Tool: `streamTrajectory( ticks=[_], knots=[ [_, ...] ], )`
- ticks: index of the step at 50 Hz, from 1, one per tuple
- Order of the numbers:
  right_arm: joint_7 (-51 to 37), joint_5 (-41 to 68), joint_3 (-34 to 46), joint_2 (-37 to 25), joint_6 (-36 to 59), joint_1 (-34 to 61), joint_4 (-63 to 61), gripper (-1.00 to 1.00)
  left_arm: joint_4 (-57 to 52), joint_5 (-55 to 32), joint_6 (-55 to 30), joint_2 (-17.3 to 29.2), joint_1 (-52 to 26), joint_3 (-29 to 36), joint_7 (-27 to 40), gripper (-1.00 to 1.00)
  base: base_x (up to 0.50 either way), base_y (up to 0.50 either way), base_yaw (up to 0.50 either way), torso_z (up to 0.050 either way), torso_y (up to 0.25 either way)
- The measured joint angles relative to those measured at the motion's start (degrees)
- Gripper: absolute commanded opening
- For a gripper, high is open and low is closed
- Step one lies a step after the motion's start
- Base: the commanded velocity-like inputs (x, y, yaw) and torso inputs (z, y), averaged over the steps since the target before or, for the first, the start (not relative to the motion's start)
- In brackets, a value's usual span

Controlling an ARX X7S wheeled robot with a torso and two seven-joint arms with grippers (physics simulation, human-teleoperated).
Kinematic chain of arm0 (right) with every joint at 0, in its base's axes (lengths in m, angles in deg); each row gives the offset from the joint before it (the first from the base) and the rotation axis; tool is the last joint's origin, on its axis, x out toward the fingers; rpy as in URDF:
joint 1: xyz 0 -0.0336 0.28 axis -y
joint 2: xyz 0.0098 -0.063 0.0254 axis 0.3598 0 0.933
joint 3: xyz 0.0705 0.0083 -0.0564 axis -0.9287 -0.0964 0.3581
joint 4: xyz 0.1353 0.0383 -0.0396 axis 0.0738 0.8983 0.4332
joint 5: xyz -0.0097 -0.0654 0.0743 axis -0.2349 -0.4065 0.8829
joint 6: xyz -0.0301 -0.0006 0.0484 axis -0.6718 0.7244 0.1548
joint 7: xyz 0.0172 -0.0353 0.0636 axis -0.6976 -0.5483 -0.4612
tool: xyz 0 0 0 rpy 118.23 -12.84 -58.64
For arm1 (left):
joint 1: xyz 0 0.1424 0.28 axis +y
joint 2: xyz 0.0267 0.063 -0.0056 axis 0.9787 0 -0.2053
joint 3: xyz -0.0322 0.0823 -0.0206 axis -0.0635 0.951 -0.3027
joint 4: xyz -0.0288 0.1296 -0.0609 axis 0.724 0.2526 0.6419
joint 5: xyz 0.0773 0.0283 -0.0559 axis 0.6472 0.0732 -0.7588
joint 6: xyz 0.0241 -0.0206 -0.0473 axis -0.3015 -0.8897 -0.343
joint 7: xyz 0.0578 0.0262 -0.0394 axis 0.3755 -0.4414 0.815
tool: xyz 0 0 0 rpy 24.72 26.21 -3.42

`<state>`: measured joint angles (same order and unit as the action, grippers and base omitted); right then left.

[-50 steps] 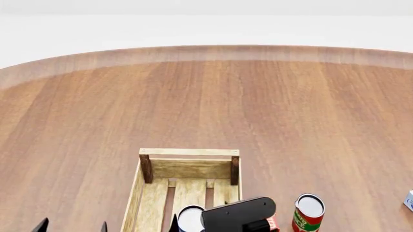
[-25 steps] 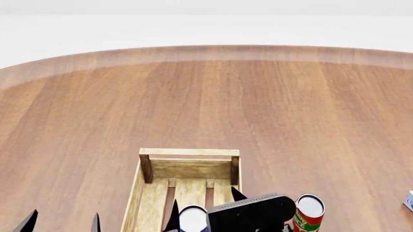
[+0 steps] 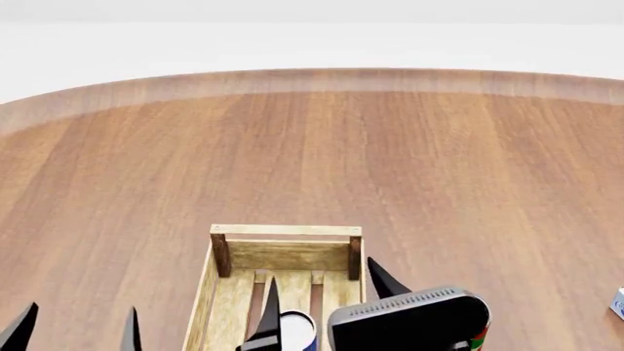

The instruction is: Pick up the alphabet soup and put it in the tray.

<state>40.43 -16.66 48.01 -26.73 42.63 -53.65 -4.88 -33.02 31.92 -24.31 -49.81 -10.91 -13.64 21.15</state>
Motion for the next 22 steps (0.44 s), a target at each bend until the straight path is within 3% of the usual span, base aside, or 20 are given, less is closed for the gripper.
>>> streamTrajectory(
  ticks=[22],
  knots=[
    [-4.5, 3.5, -3.0, -1.8, 5.2, 2.0, -9.5, 1.0, -10.0, -1.4, -2.8, 2.4, 1.9, -1.0, 2.1, 1.0, 0.0, 0.0, 0.0, 0.0, 0.0]
  ],
)
